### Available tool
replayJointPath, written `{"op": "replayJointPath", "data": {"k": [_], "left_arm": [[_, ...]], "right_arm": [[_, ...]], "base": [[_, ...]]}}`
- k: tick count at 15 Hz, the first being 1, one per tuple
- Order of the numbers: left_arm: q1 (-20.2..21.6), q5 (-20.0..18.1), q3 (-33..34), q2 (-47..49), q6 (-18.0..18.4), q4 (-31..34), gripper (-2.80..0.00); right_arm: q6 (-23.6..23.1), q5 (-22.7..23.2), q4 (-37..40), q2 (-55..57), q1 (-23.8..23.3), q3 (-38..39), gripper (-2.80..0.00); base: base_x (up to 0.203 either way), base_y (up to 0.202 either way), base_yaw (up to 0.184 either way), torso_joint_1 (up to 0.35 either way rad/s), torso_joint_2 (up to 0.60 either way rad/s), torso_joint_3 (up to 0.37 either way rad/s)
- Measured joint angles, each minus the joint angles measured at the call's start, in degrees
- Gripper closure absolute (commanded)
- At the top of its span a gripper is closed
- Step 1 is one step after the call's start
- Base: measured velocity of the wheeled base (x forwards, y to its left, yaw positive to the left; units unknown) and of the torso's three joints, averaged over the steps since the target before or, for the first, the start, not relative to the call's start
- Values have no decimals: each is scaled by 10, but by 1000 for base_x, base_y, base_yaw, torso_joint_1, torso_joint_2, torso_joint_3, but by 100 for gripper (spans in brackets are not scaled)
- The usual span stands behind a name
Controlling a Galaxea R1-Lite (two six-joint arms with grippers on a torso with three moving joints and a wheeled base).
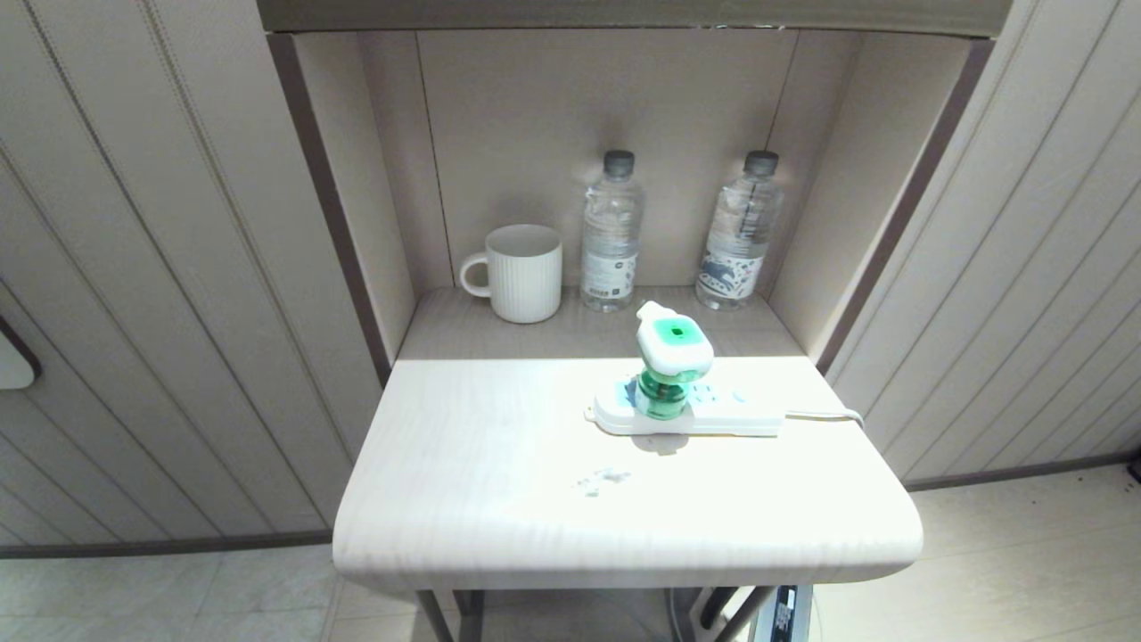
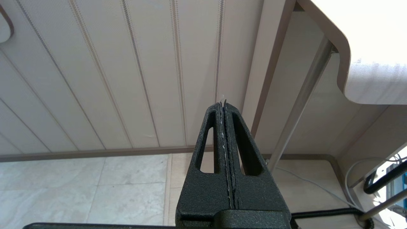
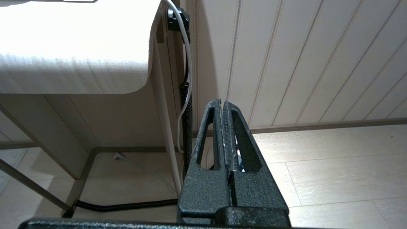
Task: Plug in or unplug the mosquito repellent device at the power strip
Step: Pick up the mosquito repellent liquid
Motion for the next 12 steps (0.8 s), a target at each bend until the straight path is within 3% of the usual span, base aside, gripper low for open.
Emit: {"op": "replayJointPath", "data": {"k": [5, 8, 12], "left_arm": [[0, 0, 0, 0, 0, 0, 0], [-1, 0, 0, 0, 0, 0, 0], [0, 0, 0, 0, 0, 0, 0]], "right_arm": [[-4, 12, 13, 4, 0, -26, 0], [2, 21, 35, 54, 1, -160, 0], [20, 55, 40, 202, -1, -355, 0]], "base": [[0, 0, 0, 0, 0, 0], [0, 0, 0, 0, 0, 0], [0, 0, 0, 0, 0, 0]]}}
